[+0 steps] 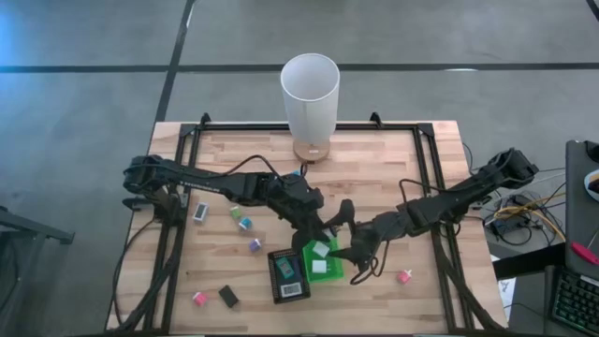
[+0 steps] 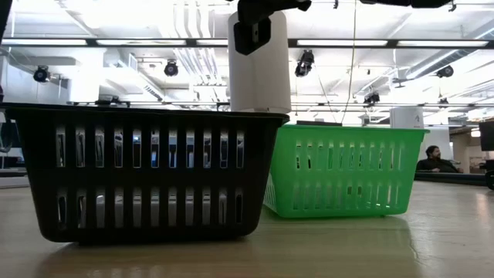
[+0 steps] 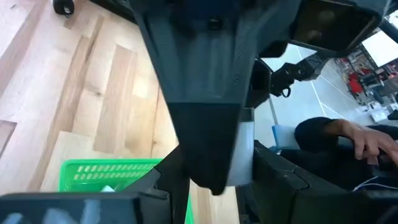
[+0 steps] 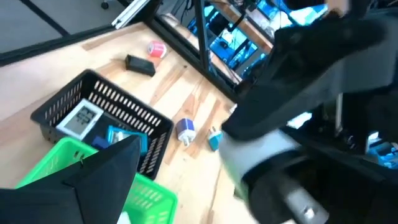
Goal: Pick & Place Office items
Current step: Put the white black charger adapter into the green bin
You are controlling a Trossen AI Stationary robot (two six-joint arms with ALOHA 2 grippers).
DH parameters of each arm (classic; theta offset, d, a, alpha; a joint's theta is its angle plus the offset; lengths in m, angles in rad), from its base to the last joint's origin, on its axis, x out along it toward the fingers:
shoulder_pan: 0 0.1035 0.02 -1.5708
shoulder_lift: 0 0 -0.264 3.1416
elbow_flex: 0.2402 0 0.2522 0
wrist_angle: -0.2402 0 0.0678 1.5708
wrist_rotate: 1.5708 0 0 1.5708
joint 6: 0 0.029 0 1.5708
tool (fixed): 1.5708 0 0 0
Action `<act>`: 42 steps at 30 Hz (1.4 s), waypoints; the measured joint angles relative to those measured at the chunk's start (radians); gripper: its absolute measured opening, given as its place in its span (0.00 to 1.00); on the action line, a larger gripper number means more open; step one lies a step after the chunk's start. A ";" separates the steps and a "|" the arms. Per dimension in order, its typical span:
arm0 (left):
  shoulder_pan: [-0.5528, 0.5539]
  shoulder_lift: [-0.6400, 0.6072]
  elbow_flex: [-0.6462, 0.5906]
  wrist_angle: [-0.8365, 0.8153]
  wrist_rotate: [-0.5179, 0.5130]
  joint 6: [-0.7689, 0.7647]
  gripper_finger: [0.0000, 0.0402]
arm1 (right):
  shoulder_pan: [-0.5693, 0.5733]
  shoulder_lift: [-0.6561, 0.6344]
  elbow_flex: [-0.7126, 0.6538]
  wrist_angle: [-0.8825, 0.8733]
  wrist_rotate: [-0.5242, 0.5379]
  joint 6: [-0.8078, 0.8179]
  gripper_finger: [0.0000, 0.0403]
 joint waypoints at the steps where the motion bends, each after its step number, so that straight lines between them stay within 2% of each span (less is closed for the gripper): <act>1: 0.000 -0.002 0.000 -0.003 0.000 0.000 0.34 | 0.000 -0.001 0.000 0.000 0.001 0.001 0.97; 10: 0.004 -0.019 -0.001 -0.042 -0.008 0.008 0.34 | 0.010 -0.003 -0.001 -0.011 0.053 0.001 0.97; 31: 0.003 -0.021 -0.002 -0.042 -0.023 0.008 0.34 | 0.015 -0.003 -0.002 0.018 0.055 0.004 0.97; 36: 0.003 -0.021 -0.002 -0.042 -0.023 0.008 0.34 | 0.015 -0.003 -0.002 0.026 0.055 0.004 0.90; 42: 0.003 -0.021 -0.002 -0.042 -0.023 0.008 0.34 | 0.014 -0.004 -0.002 0.032 0.059 0.009 0.71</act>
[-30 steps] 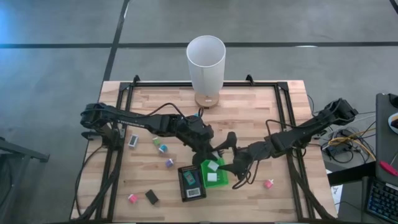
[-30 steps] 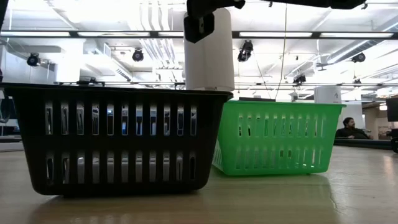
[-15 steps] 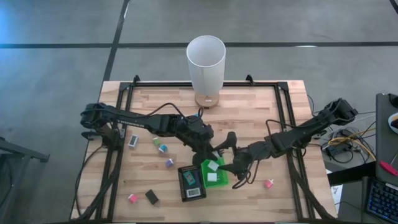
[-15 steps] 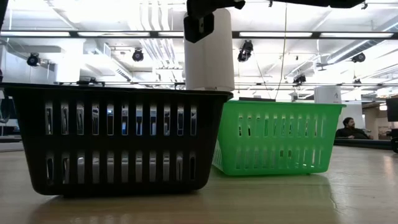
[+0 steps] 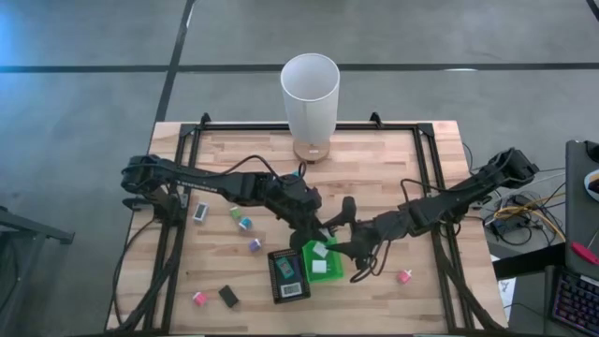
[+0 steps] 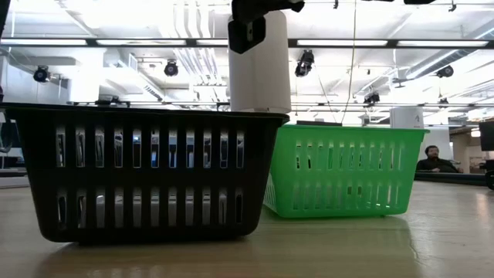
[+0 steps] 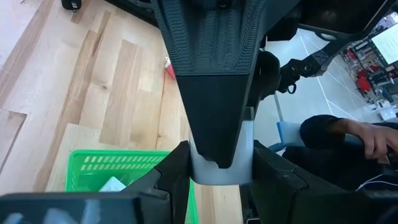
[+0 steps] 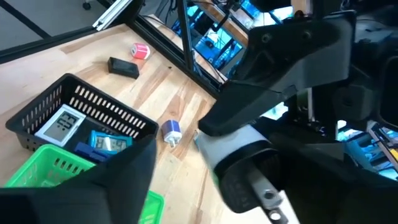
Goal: Pick & Place Office items
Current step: Put the white black charger adapter into the green bin
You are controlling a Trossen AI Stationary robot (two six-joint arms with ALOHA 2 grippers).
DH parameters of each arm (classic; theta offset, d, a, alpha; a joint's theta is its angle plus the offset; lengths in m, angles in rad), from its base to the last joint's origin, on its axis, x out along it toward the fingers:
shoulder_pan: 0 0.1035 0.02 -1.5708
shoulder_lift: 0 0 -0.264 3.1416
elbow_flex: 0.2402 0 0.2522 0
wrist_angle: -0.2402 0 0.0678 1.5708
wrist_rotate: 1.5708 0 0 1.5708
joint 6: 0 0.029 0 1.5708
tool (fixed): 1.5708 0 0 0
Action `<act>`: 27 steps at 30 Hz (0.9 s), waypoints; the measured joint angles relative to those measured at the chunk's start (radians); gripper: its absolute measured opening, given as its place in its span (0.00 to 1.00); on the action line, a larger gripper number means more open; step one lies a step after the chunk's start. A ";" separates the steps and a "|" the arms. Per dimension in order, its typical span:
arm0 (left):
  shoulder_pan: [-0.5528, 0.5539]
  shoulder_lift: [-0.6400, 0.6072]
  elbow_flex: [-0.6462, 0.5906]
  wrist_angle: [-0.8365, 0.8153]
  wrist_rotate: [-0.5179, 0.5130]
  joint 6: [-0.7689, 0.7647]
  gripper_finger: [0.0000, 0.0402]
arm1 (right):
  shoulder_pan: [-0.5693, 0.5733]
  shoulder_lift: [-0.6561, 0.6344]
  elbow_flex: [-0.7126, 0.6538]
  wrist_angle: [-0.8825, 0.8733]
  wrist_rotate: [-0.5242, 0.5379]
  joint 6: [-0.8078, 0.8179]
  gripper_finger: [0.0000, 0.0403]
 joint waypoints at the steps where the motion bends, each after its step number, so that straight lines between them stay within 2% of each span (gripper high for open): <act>1: 0.000 0.000 0.000 0.000 0.000 0.000 0.34 | 0.000 0.000 0.000 0.000 0.008 0.000 0.67; 5: 0.001 0.000 0.000 -0.001 0.000 0.000 0.34 | 0.001 0.000 -0.001 -0.004 0.106 0.016 0.49; 8: 0.001 0.000 0.000 -0.005 0.002 -0.001 0.34 | 0.002 0.001 -0.003 -0.010 0.130 0.032 0.34; 22: 0.002 -0.003 0.000 0.002 -0.011 0.001 0.35 | 0.019 0.002 -0.004 -0.006 0.217 0.042 0.32; 27: 0.001 -0.003 0.000 0.003 -0.012 0.002 0.62 | 0.019 0.002 -0.004 -0.002 0.232 0.045 0.32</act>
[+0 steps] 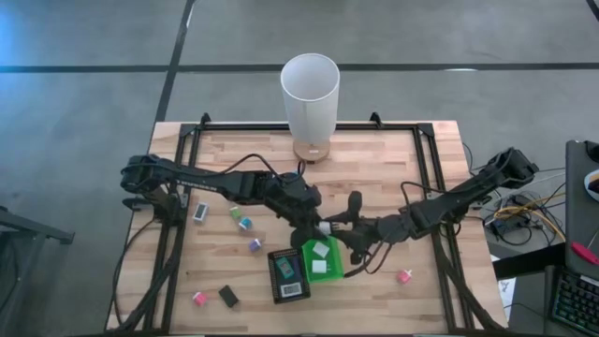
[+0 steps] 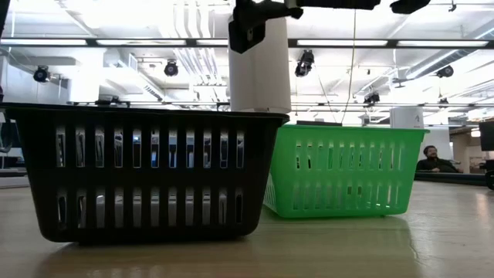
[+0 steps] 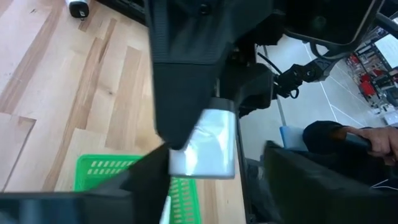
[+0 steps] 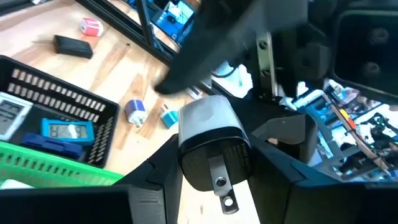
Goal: Pick & Place Office items
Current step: Put the white black charger adapter into the green bin
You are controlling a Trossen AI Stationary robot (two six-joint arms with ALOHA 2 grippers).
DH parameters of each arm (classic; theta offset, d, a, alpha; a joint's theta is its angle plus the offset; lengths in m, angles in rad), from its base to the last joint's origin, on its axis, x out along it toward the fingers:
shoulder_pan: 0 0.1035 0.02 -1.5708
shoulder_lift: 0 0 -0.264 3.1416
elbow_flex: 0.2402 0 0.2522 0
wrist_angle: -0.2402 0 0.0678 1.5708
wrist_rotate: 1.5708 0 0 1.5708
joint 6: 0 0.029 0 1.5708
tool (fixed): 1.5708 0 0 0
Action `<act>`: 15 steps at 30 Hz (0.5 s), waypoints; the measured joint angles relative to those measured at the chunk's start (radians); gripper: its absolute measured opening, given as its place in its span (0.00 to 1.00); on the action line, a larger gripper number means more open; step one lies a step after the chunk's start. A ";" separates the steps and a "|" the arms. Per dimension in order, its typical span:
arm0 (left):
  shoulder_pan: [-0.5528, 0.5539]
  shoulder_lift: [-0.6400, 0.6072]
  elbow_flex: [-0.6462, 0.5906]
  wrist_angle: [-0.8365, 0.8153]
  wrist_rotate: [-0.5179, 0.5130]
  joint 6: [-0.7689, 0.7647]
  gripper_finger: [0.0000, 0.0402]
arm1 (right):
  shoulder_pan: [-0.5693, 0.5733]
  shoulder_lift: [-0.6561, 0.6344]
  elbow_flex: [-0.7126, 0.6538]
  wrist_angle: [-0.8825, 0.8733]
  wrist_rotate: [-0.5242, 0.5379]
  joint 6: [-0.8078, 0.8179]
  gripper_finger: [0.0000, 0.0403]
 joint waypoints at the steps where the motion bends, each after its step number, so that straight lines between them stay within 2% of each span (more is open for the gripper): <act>1: 0.000 0.000 0.000 0.000 0.000 0.000 0.68 | 0.000 0.000 0.000 0.000 0.000 0.000 0.32; 4: 0.000 0.000 0.000 0.000 0.006 -0.001 0.81 | 0.000 0.000 0.000 0.000 -0.001 -0.001 0.32; 7: 0.002 -0.001 0.000 0.000 0.042 0.001 0.88 | 0.001 0.000 0.000 -0.001 -0.004 -0.003 0.32; 11: 0.011 -0.003 0.000 -0.006 0.072 0.009 0.91 | 0.001 0.000 0.000 -0.008 -0.005 -0.009 0.32; 15: 0.042 -0.010 0.000 -0.080 0.087 0.010 0.92 | 0.012 0.000 0.000 -0.031 -0.008 -0.022 0.32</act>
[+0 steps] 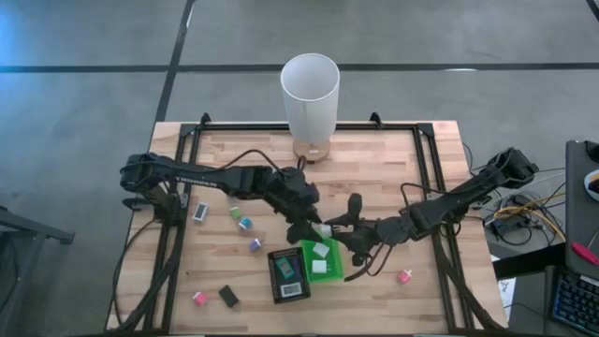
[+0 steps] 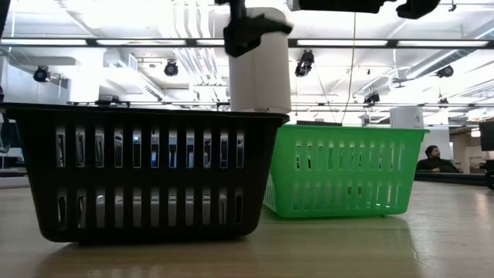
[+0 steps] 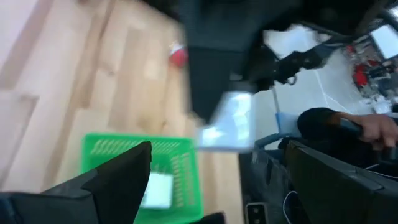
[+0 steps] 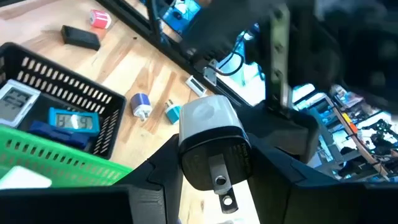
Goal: Pick & Place Office items
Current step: Put the white black charger adapter into the green bin
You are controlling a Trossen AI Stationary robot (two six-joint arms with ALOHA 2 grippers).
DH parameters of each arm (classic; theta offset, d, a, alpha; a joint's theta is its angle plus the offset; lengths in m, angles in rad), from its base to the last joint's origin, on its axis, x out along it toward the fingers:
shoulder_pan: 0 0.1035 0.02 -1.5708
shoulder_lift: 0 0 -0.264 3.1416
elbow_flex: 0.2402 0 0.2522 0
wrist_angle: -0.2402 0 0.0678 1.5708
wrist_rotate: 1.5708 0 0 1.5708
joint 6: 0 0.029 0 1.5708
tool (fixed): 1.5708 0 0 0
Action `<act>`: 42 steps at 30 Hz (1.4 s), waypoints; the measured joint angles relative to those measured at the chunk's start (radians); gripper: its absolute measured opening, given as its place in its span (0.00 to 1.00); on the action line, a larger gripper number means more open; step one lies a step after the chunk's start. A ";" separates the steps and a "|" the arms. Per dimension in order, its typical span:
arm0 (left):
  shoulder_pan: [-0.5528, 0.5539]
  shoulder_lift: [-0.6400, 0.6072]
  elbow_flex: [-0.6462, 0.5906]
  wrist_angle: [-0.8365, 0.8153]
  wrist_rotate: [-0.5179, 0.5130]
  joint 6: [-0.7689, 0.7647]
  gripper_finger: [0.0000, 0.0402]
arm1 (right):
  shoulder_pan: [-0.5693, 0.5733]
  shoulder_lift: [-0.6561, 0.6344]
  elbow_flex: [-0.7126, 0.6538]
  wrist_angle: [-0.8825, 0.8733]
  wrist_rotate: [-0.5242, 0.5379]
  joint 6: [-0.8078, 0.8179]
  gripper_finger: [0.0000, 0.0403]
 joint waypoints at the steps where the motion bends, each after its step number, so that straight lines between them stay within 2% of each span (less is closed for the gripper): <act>1: 0.008 -0.005 0.000 -0.029 0.000 0.008 0.92 | 0.001 0.000 0.000 -0.001 0.000 0.000 0.32; 6: 0.018 -0.042 -0.001 -0.154 -0.027 0.115 0.92 | 0.012 0.000 0.000 -0.017 0.000 0.008 0.32; 11: 0.002 -0.103 -0.004 -0.216 -0.151 0.180 0.92 | 0.013 0.000 0.000 -0.091 0.001 0.094 0.32; 14: -0.024 -0.137 -0.005 -0.230 -0.318 0.205 0.92 | 0.012 0.000 0.000 -0.139 0.002 0.172 0.32; 21: -0.090 -0.152 -0.027 -0.229 -0.822 0.213 0.92 | 0.010 0.000 0.008 -0.200 -0.001 0.330 0.32; 24: -0.101 -0.152 -0.056 -0.233 -0.955 0.221 0.92 | 0.010 0.000 0.016 -0.209 -0.004 0.386 0.32; 29: -0.099 -0.153 -0.100 -0.234 -0.981 0.206 0.92 | 0.010 0.000 0.015 -0.223 -0.053 0.477 0.32; 33: -0.101 -0.155 -0.119 -0.230 -0.985 0.222 0.92 | 0.010 0.000 0.015 -0.265 -0.054 0.543 0.32; 38: -0.100 -0.181 -0.114 -0.221 -1.100 0.257 0.92 | 0.007 0.000 0.015 -0.337 -0.053 0.617 0.32; 42: -0.104 -0.212 -0.120 -0.207 -1.131 0.260 0.92 | 0.002 0.000 0.015 -0.380 -0.054 0.679 0.32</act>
